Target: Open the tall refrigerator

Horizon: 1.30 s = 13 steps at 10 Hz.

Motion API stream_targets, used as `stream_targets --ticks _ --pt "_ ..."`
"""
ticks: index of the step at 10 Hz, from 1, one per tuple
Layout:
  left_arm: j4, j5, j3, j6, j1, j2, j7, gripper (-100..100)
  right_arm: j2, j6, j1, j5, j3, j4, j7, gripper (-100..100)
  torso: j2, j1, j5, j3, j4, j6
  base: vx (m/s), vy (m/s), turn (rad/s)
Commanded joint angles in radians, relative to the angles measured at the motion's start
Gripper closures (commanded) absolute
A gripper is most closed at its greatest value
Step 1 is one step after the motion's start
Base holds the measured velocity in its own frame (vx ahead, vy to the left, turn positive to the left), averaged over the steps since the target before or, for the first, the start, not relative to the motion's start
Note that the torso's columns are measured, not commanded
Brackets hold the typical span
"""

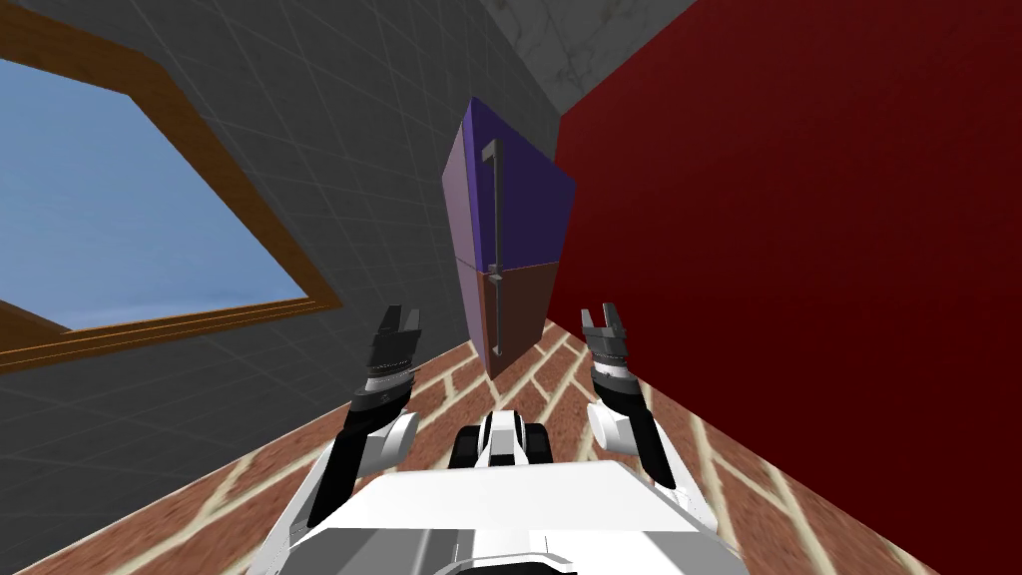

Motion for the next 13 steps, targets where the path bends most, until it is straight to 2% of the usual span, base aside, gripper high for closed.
stream_targets --ticks 1,6,13 --pt "0.0 0.0 0.0 0.0 0.0 0.0 0.0 0 -0.061 0.014 0.002 0.03 -0.022 0.018 0.018 -100 0.003 -0.001 0.0 -0.004 0.003 0.0 0.053 0.116 -0.049" --pt "0.0 0.0 0.0 0.0 0.0 0.0 0.0 0 -0.183 0.046 0.005 0.123 -0.073 0.069 0.076 -100 0.006 -0.003 -0.001 -0.004 0.005 0.0 0.067 0.156 -0.065" --pt "0.0 0.0 0.0 0.0 0.0 0.0 0.0 0 -0.379 0.104 0.012 0.293 -0.166 0.157 0.18 -100 0.005 -0.002 -0.001 -0.004 0.005 0.0 0.086 0.215 -0.087"
